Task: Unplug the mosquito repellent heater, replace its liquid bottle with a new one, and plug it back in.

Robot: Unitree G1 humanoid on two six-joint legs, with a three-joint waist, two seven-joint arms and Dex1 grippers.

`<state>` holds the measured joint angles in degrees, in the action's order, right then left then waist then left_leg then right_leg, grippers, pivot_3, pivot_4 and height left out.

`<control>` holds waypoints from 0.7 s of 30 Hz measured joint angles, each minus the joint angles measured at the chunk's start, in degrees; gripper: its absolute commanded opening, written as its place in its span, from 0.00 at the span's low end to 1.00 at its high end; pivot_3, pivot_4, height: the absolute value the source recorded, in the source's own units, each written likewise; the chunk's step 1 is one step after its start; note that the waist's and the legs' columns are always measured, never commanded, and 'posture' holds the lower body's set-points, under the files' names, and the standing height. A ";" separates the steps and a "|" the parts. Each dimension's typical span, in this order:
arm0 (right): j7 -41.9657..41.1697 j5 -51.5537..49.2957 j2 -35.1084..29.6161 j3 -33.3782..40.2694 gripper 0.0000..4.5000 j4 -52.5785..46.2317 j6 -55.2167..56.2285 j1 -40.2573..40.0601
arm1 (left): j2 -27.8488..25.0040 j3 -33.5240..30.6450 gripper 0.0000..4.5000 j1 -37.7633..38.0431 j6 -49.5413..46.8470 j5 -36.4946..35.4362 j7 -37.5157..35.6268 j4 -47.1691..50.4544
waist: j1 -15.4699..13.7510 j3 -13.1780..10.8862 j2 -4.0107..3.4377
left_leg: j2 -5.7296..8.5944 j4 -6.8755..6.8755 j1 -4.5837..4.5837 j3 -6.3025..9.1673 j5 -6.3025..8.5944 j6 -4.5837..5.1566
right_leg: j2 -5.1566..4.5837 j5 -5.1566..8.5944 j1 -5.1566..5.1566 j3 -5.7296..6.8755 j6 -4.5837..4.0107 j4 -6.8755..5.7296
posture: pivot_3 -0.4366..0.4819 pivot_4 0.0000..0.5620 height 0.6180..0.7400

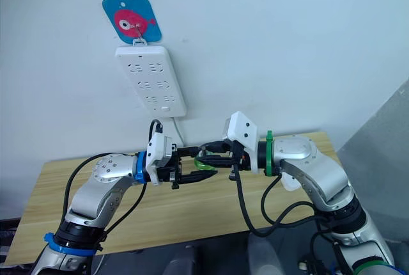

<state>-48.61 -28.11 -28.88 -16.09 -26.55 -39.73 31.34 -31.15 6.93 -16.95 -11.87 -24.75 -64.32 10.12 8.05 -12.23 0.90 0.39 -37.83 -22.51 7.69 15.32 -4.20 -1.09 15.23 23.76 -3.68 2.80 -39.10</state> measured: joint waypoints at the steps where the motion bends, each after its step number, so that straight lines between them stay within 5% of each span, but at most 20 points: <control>1: -0.03 0.00 -0.05 0.00 0.15 0.00 0.12 0.00 | -0.06 -0.03 0.50 0.00 -0.88 -0.45 0.06 0.19 | 0.00 0.01 0.00 | 0.00 0.00 0.00 0.00 0.00 0.00 | 0.00 0.00 0.00 0.00 0.00 0.00 | 0.29 0.25 1.00; 2: -0.07 -0.02 -0.06 0.01 0.15 0.00 0.18 0.00 | -0.09 -0.08 0.50 0.00 -1.71 -1.02 0.07 0.32 | 0.00 0.01 0.00 | 0.00 0.00 0.00 0.00 0.00 0.00 | 0.00 0.00 0.00 0.00 0.00 0.00 | 0.29 0.25 1.00; 9: -0.21 -0.05 -0.92 0.28 0.15 0.35 0.21 -0.03 | -0.66 -1.91 1.00 -0.20 -2.80 -1.88 0.99 0.34 | 0.00 0.04 0.00 | 0.00 -0.01 0.00 0.00 0.00 0.00 | 0.00 0.00 0.00 0.00 0.00 -0.01 | 0.29 0.25 1.00; 21: 0.58 -1.40 -1.31 3.50 0.15 0.40 -1.27 -0.50 | -1.17 -2.17 1.00 1.05 -2.54 -0.90 1.30 0.04 | 0.09 0.19 0.02 | 0.00 -0.01 0.00 0.00 0.00 -0.01 | -0.01 -0.01 0.00 0.00 -0.01 -0.03 | 0.28 0.23 1.00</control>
<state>-48.03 -29.51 -30.19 -12.59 -26.15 -41.00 30.84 -32.32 4.76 -15.90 -14.41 -25.64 -63.02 10.17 8.13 -12.05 0.92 0.38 -37.84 -22.51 7.70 15.32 -4.21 -1.10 15.22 23.76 -3.68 2.79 -39.12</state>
